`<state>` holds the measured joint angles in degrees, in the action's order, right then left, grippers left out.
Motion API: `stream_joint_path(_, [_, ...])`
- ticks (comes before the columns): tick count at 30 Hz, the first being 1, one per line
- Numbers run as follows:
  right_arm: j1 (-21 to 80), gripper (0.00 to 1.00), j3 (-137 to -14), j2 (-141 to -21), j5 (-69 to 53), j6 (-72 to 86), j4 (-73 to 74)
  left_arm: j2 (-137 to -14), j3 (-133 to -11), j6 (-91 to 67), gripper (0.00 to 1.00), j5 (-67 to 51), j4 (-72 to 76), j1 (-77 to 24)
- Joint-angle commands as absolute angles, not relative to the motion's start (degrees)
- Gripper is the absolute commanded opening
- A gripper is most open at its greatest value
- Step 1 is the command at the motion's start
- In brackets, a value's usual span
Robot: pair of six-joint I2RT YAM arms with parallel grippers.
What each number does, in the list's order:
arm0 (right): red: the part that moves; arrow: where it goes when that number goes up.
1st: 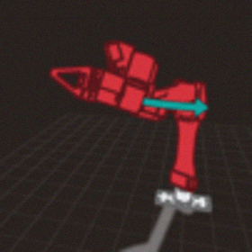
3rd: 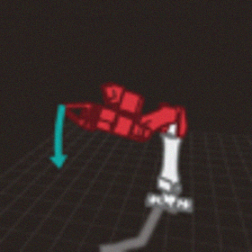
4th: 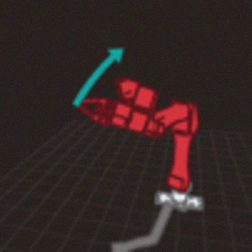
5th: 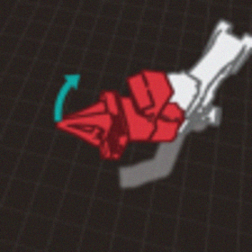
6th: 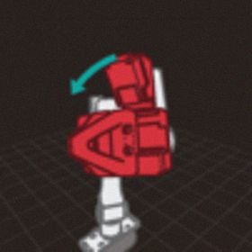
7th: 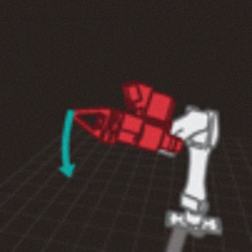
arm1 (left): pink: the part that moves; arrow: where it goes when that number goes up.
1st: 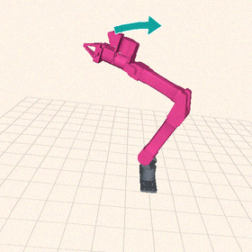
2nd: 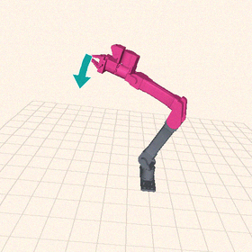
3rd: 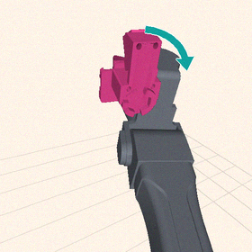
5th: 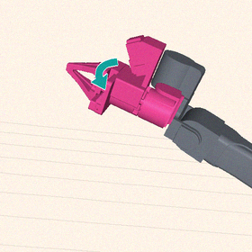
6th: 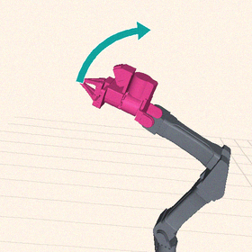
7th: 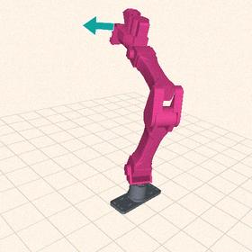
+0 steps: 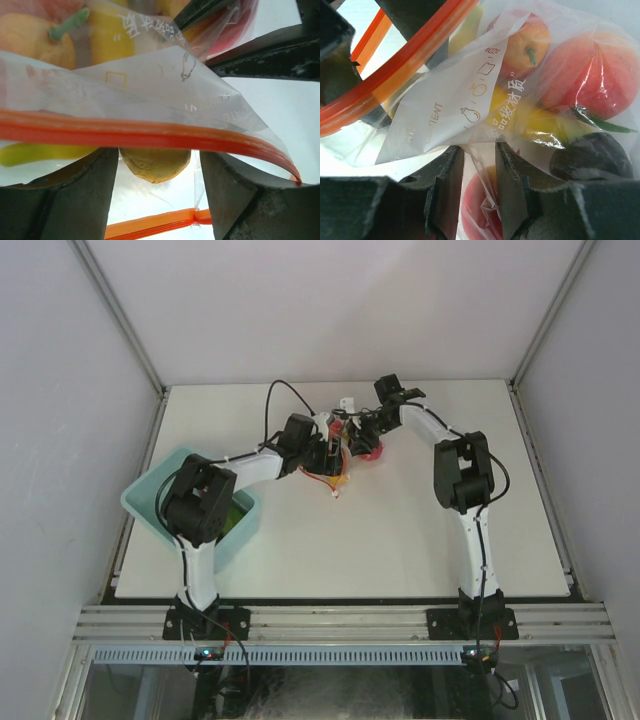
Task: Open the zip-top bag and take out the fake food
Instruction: Pick up the fake fruit from the zipper food storage bag.
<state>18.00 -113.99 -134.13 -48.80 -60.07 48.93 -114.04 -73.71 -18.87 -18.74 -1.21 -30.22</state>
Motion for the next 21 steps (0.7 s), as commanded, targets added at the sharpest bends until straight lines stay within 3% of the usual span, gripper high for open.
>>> stream_joint_path(1, [17.23, 0.31, -112.82, -129.92, -51.15, -58.27, 47.09, -114.74, -76.61, -18.37, 0.71, -14.43, -2.46, -31.09])
stream_joint_path(14, [16.7, 0.31, -112.46, -129.82, -52.72, -58.25, 47.04, -115.95, -77.06, -19.07, 0.71, -3.88, -2.29, -33.39])
stream_joint_path(16, [16.55, 0.31, -112.41, -129.82, -52.94, -58.27, 47.06, -115.88, -77.25, -19.03, 0.65, -3.46, -2.35, -33.33])
stream_joint_path(21, [16.34, 0.3, -112.07, -129.48, -53.27, -58.17, 46.86, -112.0, -75.45, -18.48, 0.35, -2.04, -2.96, -33.16])
